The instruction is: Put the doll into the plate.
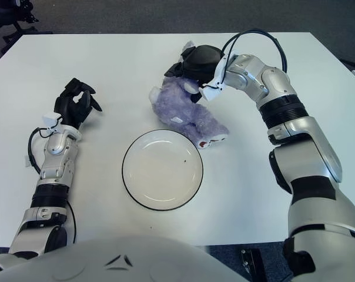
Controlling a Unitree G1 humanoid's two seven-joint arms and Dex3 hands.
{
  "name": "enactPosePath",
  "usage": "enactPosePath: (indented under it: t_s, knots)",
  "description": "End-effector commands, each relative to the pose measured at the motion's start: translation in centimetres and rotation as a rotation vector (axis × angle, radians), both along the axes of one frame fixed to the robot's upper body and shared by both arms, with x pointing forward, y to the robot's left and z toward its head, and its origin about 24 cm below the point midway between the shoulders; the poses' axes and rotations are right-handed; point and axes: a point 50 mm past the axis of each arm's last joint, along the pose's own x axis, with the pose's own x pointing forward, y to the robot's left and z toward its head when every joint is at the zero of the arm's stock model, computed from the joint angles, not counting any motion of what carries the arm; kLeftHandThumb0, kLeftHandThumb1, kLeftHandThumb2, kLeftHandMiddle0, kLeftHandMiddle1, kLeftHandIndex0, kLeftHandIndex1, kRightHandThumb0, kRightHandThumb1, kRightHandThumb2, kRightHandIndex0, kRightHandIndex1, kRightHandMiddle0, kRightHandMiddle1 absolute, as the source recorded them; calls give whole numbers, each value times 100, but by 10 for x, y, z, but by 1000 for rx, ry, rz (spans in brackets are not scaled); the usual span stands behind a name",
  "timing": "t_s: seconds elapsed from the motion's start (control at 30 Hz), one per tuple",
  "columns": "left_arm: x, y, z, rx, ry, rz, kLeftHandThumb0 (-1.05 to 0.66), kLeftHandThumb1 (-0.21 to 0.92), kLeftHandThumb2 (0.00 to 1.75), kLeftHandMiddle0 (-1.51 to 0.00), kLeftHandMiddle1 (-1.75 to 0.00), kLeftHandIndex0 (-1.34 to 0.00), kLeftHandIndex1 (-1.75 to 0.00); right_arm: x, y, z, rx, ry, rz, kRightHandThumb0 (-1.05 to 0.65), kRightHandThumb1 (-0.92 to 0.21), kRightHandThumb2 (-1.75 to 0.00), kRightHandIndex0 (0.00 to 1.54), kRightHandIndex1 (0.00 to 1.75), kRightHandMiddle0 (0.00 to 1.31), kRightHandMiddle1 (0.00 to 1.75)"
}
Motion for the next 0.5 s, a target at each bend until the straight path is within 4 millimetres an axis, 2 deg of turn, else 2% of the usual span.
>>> enactPosePath:
  t_s: [0.0,0.47]
  knots:
    - [-10,0,-21,-18,82,18,-27,92,44,-88,-175,-54,-175,1,-2,-21,-54,29,-28,-34,-85,0,28,0,38,0]
    - [-11,-1,-21,-20,84,21,-27,92,44,-88,-175,-54,-175,8,-2,-34,-128,-7,-73,-39,-84,0,24,0,36,0]
